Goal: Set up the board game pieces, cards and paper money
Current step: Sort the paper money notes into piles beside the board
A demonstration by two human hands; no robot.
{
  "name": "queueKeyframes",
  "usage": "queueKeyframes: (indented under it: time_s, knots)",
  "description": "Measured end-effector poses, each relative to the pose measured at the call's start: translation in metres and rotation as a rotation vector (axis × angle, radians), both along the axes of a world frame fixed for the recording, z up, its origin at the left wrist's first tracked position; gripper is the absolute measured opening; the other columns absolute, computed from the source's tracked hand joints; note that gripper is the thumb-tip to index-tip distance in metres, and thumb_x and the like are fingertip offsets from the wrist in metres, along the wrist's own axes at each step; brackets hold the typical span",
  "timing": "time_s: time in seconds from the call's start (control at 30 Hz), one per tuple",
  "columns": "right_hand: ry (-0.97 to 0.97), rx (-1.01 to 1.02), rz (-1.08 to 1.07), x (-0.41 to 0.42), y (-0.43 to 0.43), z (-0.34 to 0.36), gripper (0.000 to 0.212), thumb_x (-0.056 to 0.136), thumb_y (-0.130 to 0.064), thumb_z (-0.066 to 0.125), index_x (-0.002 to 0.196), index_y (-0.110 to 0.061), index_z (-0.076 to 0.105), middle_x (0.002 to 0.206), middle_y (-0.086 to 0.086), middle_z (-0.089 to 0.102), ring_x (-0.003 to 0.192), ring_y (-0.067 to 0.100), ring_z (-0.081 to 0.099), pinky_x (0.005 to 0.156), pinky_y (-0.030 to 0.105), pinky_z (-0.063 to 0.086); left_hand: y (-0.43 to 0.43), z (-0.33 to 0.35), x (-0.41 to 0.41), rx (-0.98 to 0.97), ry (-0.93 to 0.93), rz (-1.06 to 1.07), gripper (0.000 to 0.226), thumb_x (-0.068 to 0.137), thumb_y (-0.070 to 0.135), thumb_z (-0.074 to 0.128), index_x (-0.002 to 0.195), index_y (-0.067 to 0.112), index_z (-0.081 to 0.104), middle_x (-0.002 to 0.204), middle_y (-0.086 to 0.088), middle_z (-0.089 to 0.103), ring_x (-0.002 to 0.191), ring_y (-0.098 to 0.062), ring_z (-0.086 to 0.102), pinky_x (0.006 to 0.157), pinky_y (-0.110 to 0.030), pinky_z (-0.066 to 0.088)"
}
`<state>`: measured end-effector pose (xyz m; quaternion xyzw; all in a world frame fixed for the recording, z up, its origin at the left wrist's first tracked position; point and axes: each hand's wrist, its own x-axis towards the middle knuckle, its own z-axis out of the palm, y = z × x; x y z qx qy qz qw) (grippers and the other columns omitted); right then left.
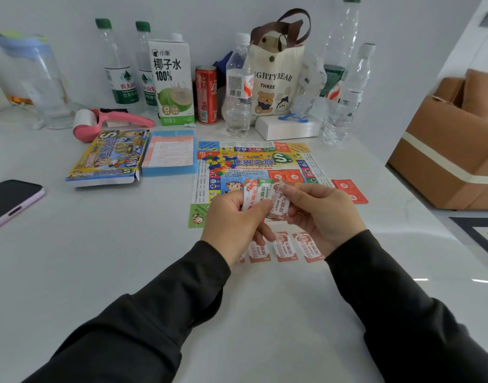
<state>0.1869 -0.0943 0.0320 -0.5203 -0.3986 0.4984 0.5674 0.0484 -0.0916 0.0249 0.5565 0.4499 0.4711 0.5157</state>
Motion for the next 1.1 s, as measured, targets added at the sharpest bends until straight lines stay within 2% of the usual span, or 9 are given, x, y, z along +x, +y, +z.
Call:
queueKeyframes:
  time_s: [0.17, 0.3, 0.4, 0.53, 0.63, 0.73, 0.87, 0.97, 1.1]
  knots:
    - [0.115, -0.055, -0.040, 0.009, -0.001, 0.004, 0.010, 0.085, -0.005, 0.062, 0.076, -0.003, 0.067, 0.058, 0.006, 0.063, 0.052, 0.013, 0.054, 0.052, 0.023, 0.052, -0.004, 0.002, 0.023, 0.080, 0.082, 0.152, 0.017, 0.089, 0.015, 0.059, 0.073, 0.019, 0.061, 0.055, 0.002, 0.063, 0.037, -0.010, 0.057, 0.036, -0.017, 0.043]
    - [-0.102, -0.031, -0.145, 0.026, 0.004, 0.011, 0.014, 0.084, -0.012, 0.066, 0.070, -0.011, 0.067, 0.056, 0.003, 0.061, 0.051, 0.013, 0.054, 0.056, 0.025, 0.049, -0.004, 0.008, 0.048, 0.132, 0.133, 0.213, 0.014, 0.090, 0.017, 0.058, 0.077, 0.017, 0.062, 0.062, 0.004, 0.064, 0.039, -0.008, 0.058, 0.037, -0.016, 0.043]
    - [-0.263, 0.018, -0.214, 0.045, 0.002, 0.018, 0.012, 0.084, -0.013, 0.067, 0.071, -0.014, 0.067, 0.054, -0.002, 0.060, 0.040, 0.002, 0.052, 0.046, 0.016, 0.044, -0.002, 0.010, 0.073, 0.150, 0.154, 0.254, 0.016, 0.091, 0.017, 0.057, 0.078, 0.008, 0.062, 0.061, -0.003, 0.064, 0.038, -0.007, 0.057, 0.038, -0.018, 0.045]
    - [-0.306, 0.054, -0.267, 0.073, 0.002, 0.020, 0.015, 0.084, -0.010, 0.066, 0.069, -0.014, 0.065, 0.059, -0.001, 0.061, 0.041, -0.001, 0.053, 0.042, 0.012, 0.041, -0.001, 0.007, 0.104, 0.125, 0.155, 0.273, 0.018, 0.090, 0.016, 0.057, 0.075, 0.007, 0.062, 0.063, -0.007, 0.064, 0.039, -0.009, 0.058, 0.041, -0.020, 0.047]
    - [-0.282, -0.012, -0.247, 0.104, 0.005, 0.020, 0.017, 0.084, -0.008, 0.065, 0.067, -0.012, 0.062, 0.063, 0.004, 0.062, 0.051, 0.010, 0.056, 0.049, 0.020, 0.049, 0.000, 0.007, 0.122, 0.114, 0.141, 0.303, 0.021, 0.088, 0.012, 0.057, 0.070, 0.003, 0.059, 0.058, -0.006, 0.062, 0.040, -0.012, 0.059, 0.043, -0.025, 0.050]
    - [-0.567, -0.118, -0.211, 0.141, 0.014, 0.016, 0.015, 0.083, -0.016, 0.068, 0.071, -0.007, 0.064, 0.064, 0.005, 0.061, 0.055, 0.015, 0.054, 0.055, 0.025, 0.048, 0.002, 0.004, 0.133, 0.111, 0.118, 0.321, 0.026, 0.087, 0.009, 0.056, 0.062, 0.003, 0.053, 0.052, -0.006, 0.061, 0.039, -0.013, 0.059, 0.044, -0.027, 0.050]
    - [-0.913, -0.277, -0.183, 0.163, 0.031, -0.002, 0.016, 0.081, -0.022, 0.070, 0.071, -0.010, 0.064, 0.069, 0.006, 0.062, 0.066, 0.021, 0.056, 0.062, 0.028, 0.044, 0.001, -0.001, 0.146, 0.104, 0.159, 0.289, 0.024, 0.089, 0.012, 0.055, 0.080, -0.011, 0.057, 0.062, -0.016, 0.065, 0.040, -0.012, 0.059, 0.043, -0.027, 0.048]
    - [-1.004, -0.332, -0.166, 0.163, 0.035, -0.014, 0.011, 0.082, -0.018, 0.065, 0.084, -0.007, 0.067, 0.082, 0.009, 0.067, 0.075, 0.024, 0.060, 0.065, 0.030, 0.046, -0.001, -0.006, 0.149, 0.153, 0.230, 0.254, 0.028, 0.090, 0.014, 0.056, 0.082, -0.013, 0.057, 0.060, -0.020, 0.062, 0.038, -0.009, 0.057, 0.041, -0.030, 0.047]
    - [-1.026, -0.319, -0.137, 0.161, 0.032, -0.017, 0.009, 0.084, -0.017, 0.061, 0.086, -0.009, 0.065, 0.081, 0.007, 0.065, 0.071, 0.021, 0.058, 0.063, 0.028, 0.045, -0.004, -0.008, 0.150, 0.184, 0.254, 0.239, 0.023, 0.089, 0.014, 0.058, 0.080, -0.007, 0.061, 0.055, -0.012, 0.062, 0.038, -0.008, 0.057, 0.040, -0.025, 0.048]
